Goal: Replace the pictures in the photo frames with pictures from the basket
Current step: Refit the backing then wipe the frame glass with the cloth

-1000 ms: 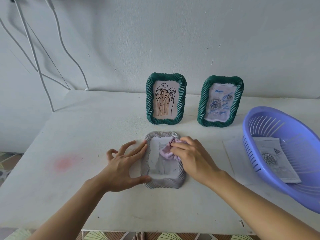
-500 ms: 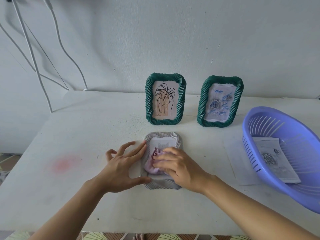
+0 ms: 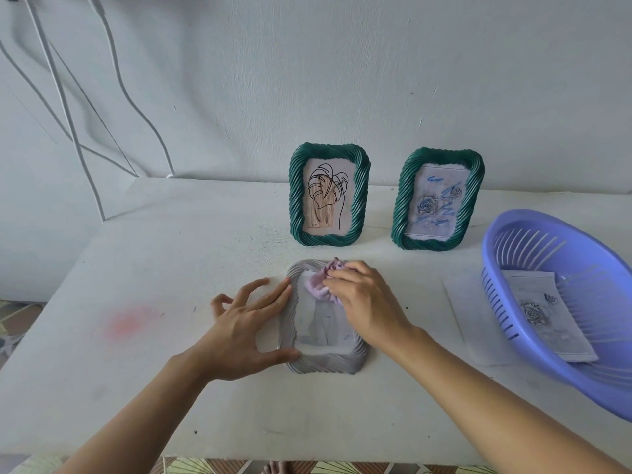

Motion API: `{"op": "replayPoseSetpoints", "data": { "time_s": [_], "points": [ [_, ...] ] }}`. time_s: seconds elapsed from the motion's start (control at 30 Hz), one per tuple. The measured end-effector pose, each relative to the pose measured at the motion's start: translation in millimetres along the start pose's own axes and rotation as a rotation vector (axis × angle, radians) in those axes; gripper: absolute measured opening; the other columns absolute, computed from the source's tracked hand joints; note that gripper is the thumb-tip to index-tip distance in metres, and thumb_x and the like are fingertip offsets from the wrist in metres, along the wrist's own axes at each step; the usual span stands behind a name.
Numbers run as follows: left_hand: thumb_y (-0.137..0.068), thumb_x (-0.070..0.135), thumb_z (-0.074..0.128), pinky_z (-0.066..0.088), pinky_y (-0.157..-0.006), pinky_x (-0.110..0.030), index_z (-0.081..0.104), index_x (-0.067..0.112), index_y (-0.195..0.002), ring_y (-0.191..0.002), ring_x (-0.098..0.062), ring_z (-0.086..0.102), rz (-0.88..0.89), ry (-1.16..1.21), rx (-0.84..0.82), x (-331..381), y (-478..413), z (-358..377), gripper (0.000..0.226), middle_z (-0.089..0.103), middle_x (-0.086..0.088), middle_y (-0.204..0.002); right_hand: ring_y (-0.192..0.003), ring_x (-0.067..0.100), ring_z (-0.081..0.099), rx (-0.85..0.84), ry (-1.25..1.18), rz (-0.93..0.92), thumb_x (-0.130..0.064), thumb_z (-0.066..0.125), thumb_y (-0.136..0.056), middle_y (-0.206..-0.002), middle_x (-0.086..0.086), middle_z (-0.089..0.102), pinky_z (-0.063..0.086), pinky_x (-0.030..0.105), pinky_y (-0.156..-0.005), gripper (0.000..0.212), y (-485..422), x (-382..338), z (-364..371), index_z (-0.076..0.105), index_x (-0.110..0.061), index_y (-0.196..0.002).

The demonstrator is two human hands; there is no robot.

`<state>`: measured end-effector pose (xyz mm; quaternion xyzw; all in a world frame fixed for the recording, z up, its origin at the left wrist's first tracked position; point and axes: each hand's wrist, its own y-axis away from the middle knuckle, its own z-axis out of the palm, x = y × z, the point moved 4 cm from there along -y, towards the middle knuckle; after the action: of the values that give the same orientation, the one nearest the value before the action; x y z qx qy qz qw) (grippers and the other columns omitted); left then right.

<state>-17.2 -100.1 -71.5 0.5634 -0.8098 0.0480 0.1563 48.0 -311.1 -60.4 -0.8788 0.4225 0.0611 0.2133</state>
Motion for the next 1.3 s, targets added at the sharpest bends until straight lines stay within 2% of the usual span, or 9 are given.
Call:
{"op": "replayPoseSetpoints", "data": {
  "time_s": [0.13, 0.37, 0.5, 0.6, 0.77, 0.87, 1.0, 1.2, 1.3],
  "points": [
    [-0.074, 0.093, 0.040, 0.018, -0.104, -0.046, 0.000, 0.051, -0.154, -0.147, -0.001, -0.001, -0.003, -0.008, 0.009, 0, 0, 0, 0.098, -0.003, 0.038, -0.158, -0.104, 0.024, 0.055, -0.038, -0.156, -0.117, -0.010, 0.057, -0.088, -0.113, 0.000, 0.071, 0.049, 0.036, -0.089, 0.026, 3, -28, 10, 0.076, -0.014, -0.105],
    [-0.070, 0.096, 0.040, 0.020, -0.103, -0.046, 0.007, 0.046, -0.156, -0.147, 0.001, 0.003, -0.008, 0.000, 0.014, -1, -1, -2, 0.104, 0.000, 0.040, -0.157, -0.113, 0.020, 0.054, -0.264, -0.193, -0.307, -0.019, 0.046, -0.095, -0.118, -0.004, 0.069, 0.046, 0.037, -0.094, 0.032, 39, -33, -5, 0.074, -0.018, -0.109],
    [-0.072, 0.095, 0.039, 0.018, -0.105, -0.047, 0.002, 0.048, -0.155, -0.147, 0.002, -0.001, -0.004, 0.016, 0.004, -1, 0, -3, 0.103, -0.002, 0.040, -0.157, -0.111, 0.018, 0.055, -0.217, -0.084, -0.251, -0.014, 0.045, -0.090, -0.108, -0.005, 0.069, 0.048, 0.036, -0.090, 0.032, 51, -11, -21, 0.073, -0.016, -0.106],
    [-0.073, 0.094, 0.039, 0.018, -0.105, -0.046, 0.001, 0.048, -0.155, -0.147, 0.002, -0.002, -0.002, 0.012, 0.000, 0, 0, -2, 0.102, -0.005, 0.040, -0.156, -0.106, 0.020, 0.055, -0.162, -0.033, -0.194, -0.008, 0.054, -0.087, -0.109, -0.006, 0.069, 0.049, 0.036, -0.085, 0.027, 45, -2, -25, 0.074, -0.017, -0.103],
    [-0.074, 0.094, 0.038, 0.017, -0.105, -0.045, -0.001, 0.049, -0.154, -0.147, 0.001, -0.003, 0.004, 0.006, -0.001, -1, 0, -1, 0.101, -0.007, 0.040, -0.156, -0.097, 0.025, 0.056, -0.079, -0.008, -0.101, -0.009, 0.056, -0.083, -0.103, -0.001, 0.072, 0.052, 0.042, -0.074, 0.021, 17, -2, -14, 0.075, -0.014, -0.092],
    [-0.073, 0.094, 0.038, 0.018, -0.104, -0.045, 0.001, 0.048, -0.155, -0.147, 0.001, -0.002, 0.004, 0.000, 0.003, -1, 0, 0, 0.101, -0.005, 0.040, -0.157, -0.101, 0.024, 0.056, -0.083, -0.077, -0.105, -0.007, 0.057, -0.085, -0.109, 0.000, 0.072, 0.052, 0.041, -0.081, 0.026, 19, -8, -11, 0.077, -0.013, -0.100],
    [-0.072, 0.095, 0.040, 0.019, -0.104, -0.046, 0.003, 0.047, -0.155, -0.147, 0.001, 0.001, -0.002, 0.007, 0.013, -1, -1, -1, 0.103, -0.003, 0.039, -0.157, -0.114, 0.021, 0.053, -0.222, -0.180, -0.245, -0.004, 0.055, -0.090, -0.118, -0.003, 0.069, 0.045, 0.035, -0.096, 0.030, 42, -15, -12, 0.076, -0.016, -0.107],
    [-0.073, 0.094, 0.038, 0.018, -0.105, -0.046, 0.000, 0.048, -0.155, -0.147, 0.001, -0.002, -0.001, 0.007, 0.006, -2, 0, 0, 0.102, -0.005, 0.039, -0.157, -0.111, 0.019, 0.053, -0.155, -0.038, -0.150, -0.002, 0.060, -0.081, -0.113, -0.008, 0.069, 0.048, 0.038, -0.084, 0.031, 34, -3, -22, 0.075, -0.018, -0.103],
    [-0.073, 0.094, 0.038, 0.017, -0.105, -0.046, 0.001, 0.048, -0.155, -0.147, 0.002, -0.002, -0.003, 0.007, 0.007, -1, 0, 0, 0.102, -0.005, 0.039, -0.157, -0.113, 0.017, 0.051, -0.196, -0.079, -0.178, -0.006, 0.055, -0.087, -0.114, -0.009, 0.069, 0.047, 0.035, -0.088, 0.029, 44, -5, -24, 0.075, -0.018, -0.103]
  ]
}}
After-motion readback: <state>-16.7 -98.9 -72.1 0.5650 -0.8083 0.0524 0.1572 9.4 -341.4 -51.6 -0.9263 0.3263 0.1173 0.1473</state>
